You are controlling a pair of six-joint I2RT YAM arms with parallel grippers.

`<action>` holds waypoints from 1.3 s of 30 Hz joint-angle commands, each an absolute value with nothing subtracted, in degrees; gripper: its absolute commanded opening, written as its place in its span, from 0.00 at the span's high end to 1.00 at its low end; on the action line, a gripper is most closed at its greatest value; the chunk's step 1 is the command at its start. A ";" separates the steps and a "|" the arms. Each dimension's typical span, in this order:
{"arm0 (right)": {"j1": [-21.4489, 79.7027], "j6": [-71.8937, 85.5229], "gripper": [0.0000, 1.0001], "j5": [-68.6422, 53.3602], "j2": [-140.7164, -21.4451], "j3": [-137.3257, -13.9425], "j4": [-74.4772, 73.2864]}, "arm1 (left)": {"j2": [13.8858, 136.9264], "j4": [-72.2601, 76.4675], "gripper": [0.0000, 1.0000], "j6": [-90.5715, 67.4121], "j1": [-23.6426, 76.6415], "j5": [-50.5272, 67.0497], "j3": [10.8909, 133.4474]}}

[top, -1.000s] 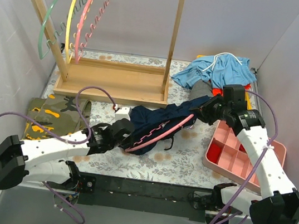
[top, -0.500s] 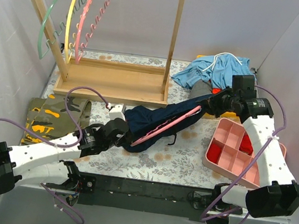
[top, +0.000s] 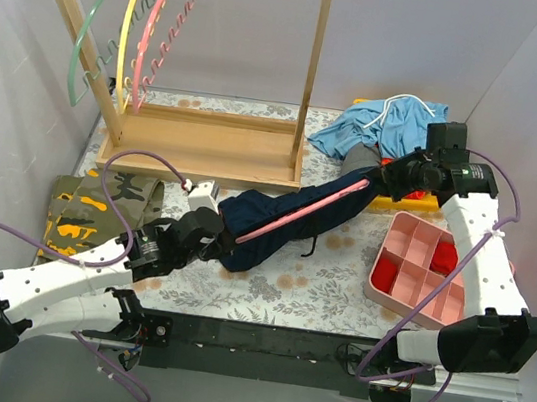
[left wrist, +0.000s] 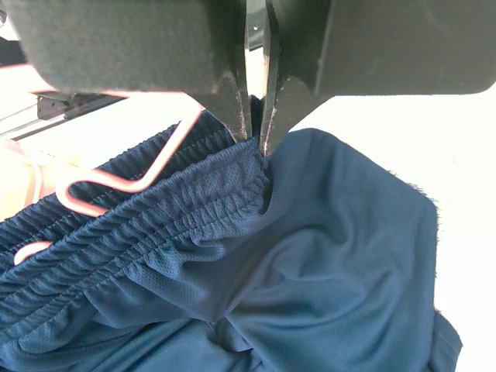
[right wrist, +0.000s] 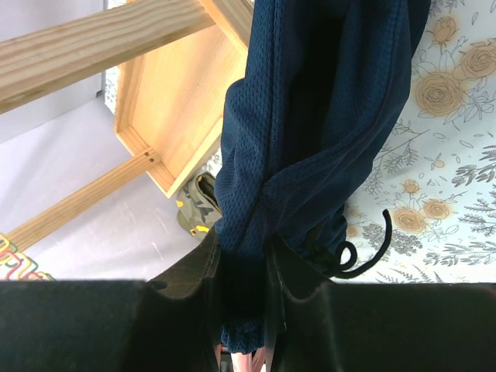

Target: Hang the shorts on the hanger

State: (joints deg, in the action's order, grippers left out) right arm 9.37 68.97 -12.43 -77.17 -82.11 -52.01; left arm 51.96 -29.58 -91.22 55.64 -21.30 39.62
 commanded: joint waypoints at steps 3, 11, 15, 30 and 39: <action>6.15 70.14 0.99 -4.22 -76.20 -89.04 -46.15 | 50.89 -46.31 1.00 -87.37 55.37 -25.31 44.46; 6.24 70.31 0.99 -1.93 -75.50 -86.84 -47.29 | 50.02 -50.88 1.00 -85.78 55.37 -22.15 51.23; 7.91 71.01 0.99 -1.15 -75.76 -87.27 -47.90 | 50.36 -51.07 1.00 -84.03 55.37 -17.94 55.89; 19.24 75.06 0.99 7.47 -80.77 -92.90 -51.59 | 62.57 -48.35 1.00 -73.57 55.46 -3.26 77.87; 17.85 74.27 0.99 14.59 -83.23 -95.81 -54.67 | 56.88 -50.26 1.00 -76.63 55.46 -5.35 71.12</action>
